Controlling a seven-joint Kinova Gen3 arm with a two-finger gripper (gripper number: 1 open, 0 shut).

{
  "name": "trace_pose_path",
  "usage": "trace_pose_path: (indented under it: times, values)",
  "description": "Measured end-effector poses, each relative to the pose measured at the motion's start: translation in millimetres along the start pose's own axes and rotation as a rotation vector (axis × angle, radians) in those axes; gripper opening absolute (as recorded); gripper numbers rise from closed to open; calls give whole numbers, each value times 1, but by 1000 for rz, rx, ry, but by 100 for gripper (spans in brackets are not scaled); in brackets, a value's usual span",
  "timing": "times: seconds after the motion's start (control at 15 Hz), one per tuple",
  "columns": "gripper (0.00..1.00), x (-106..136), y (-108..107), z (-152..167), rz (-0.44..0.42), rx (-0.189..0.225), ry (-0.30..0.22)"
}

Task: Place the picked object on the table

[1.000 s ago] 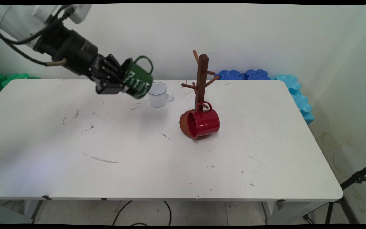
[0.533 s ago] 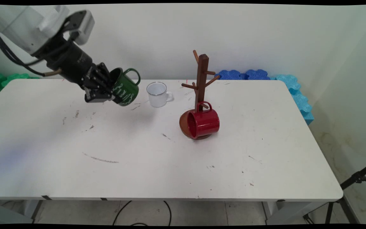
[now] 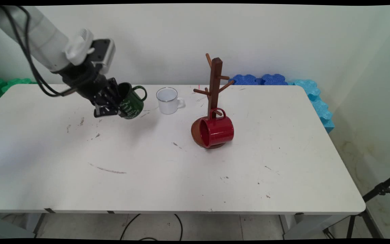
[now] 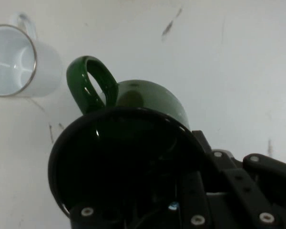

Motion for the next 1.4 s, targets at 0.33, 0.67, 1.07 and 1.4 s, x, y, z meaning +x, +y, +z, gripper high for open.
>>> trace_pose_path:
  times: [0.33,0.67,1.07,1.4]
  values:
    - [0,2,-6,36,72,9,-71]
    - [0,8,-11,71,118,-4,-114]
    - [0,17,-19,104,133,-19,-146]
    - [0,23,-25,127,135,-35,-163]
